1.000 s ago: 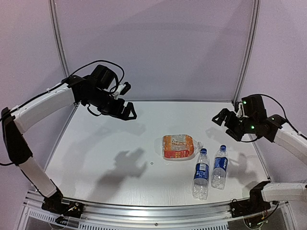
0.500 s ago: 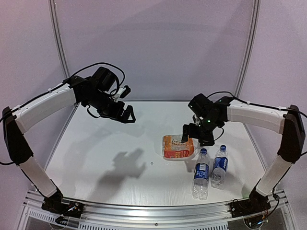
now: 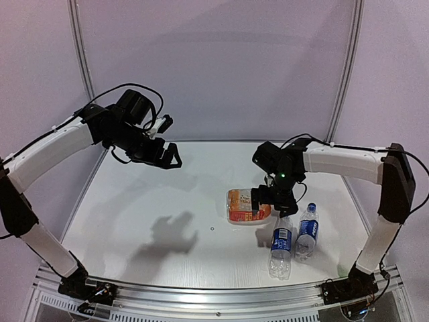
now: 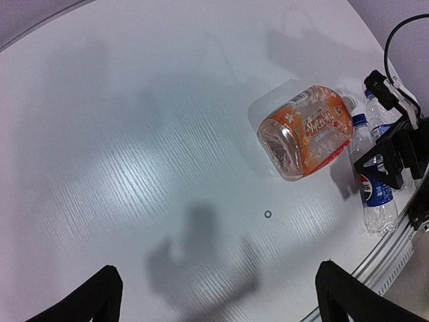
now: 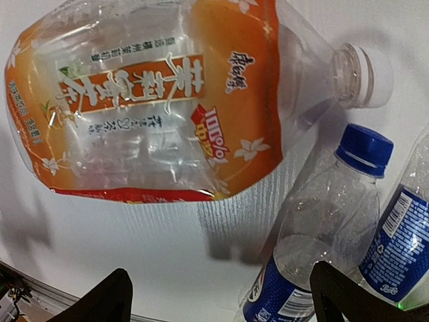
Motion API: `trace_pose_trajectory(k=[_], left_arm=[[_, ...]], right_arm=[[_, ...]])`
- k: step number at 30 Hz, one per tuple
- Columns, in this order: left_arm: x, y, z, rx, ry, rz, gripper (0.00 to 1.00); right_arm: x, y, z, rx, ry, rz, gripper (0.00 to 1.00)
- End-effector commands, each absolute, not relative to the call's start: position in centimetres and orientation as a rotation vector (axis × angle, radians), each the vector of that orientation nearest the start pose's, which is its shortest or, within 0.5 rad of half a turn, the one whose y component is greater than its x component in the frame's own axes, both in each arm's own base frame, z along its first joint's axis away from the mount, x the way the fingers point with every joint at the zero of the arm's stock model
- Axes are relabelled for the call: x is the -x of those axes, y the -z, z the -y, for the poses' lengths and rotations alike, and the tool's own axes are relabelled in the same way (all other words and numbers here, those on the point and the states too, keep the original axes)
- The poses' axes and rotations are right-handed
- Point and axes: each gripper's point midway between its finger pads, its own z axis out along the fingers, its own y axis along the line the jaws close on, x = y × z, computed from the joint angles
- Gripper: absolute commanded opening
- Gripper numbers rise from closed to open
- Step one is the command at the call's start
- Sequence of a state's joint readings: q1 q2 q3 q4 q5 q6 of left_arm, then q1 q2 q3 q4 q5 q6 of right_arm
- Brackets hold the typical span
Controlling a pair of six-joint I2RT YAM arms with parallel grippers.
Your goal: Unscrew the bottle caps
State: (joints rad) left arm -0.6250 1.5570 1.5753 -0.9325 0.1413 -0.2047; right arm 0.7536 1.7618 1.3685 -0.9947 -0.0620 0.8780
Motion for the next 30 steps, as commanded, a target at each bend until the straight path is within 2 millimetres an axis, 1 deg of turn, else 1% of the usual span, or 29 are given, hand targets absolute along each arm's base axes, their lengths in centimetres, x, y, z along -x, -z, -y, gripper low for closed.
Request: trace_pose_trajectory(k=[1,4,7,13,19,22,30], left_arm=[[-31.3,-24.9,24.9,-0.551,0.506,-2.498,0.99],[-31.4,-25.2,25.1,-0.543,0.520,-2.488,0.99],[-31.7,-25.4,25.4,-0.534,0.528,-2.480,0.99],[-32.1,-25.7,26.0,-0.523,0.556,-2.491,0.99],[-32.1,-25.4,26.1,-0.531,0.543,-2.535,0.99],[-32.0,-25.1,26.4,-0.535,0.556,-2.551,0.99],[-32.8,-25.4,27.3,-0.535,0.583,-2.560,0.99]], right_arm=[[-23.9,-11.1,-24.2,-0.215,-0.188,-3.052,0.94],[-22.7,-11.2,-23.2,-0.250,-0.140,-3.061,0.95],[-21.7,-10.9,-22.6,-0.289,-0.144,-3.059,0.95],[-20.6,-8.9,-22.5,-0.334,-0.167,-3.075,0.95],[-20.1,-6.5,-23.2,-0.367,-0.199,-3.089,0.94],[-19.9,-5.2,-23.1,-0.385,-0.188,-3.095,0.94],[-19.8,-3.2,-22.7,-0.411,-0.111,-3.119,0.85]])
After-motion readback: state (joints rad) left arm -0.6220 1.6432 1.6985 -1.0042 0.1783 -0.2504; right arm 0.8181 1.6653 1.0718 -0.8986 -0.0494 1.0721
